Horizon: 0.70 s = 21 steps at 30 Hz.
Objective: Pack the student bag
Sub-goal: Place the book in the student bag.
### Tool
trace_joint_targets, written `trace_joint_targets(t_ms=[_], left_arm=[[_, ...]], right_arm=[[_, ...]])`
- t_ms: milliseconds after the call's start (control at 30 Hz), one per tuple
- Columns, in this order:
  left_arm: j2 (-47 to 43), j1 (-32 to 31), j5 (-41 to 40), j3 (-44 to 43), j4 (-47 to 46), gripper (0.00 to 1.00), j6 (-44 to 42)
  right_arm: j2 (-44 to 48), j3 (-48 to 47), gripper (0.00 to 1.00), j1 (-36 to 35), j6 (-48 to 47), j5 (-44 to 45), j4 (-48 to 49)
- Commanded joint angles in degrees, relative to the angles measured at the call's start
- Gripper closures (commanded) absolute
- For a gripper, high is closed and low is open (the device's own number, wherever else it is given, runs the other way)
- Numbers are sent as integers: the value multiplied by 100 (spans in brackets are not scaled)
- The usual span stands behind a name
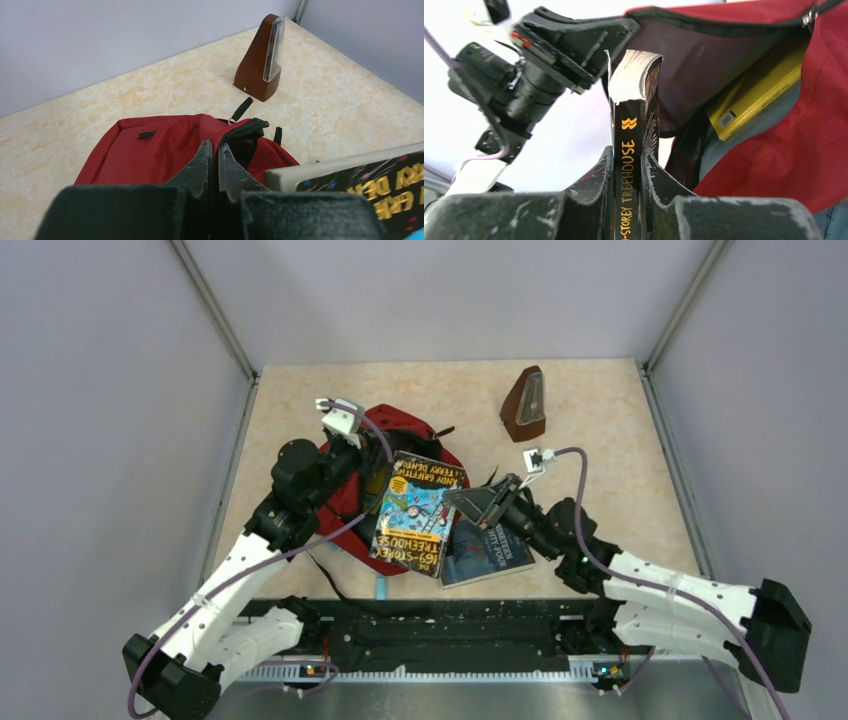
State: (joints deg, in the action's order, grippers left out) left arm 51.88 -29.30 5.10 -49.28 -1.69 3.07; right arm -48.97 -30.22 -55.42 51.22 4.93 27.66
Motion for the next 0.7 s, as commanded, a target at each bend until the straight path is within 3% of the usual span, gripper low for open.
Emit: trace_joint_targets(t_ms=[0,100,400,667], left_arm=[[-75,-8,79,-74,-332,100,57],[-73,-14,70,-75,-330,100,60],[-64,-14,221,-57,-374,100,62],[-94,-38,704,-7,-487,100,34]], right_arm=[[-662,314,100,-356,250,1059,1922],[-1198,514,100,-364,392,1410,2018],[-1981,317,100,-372,813,2265,737],[-2621,-630,100,-61,1098,1965,953]])
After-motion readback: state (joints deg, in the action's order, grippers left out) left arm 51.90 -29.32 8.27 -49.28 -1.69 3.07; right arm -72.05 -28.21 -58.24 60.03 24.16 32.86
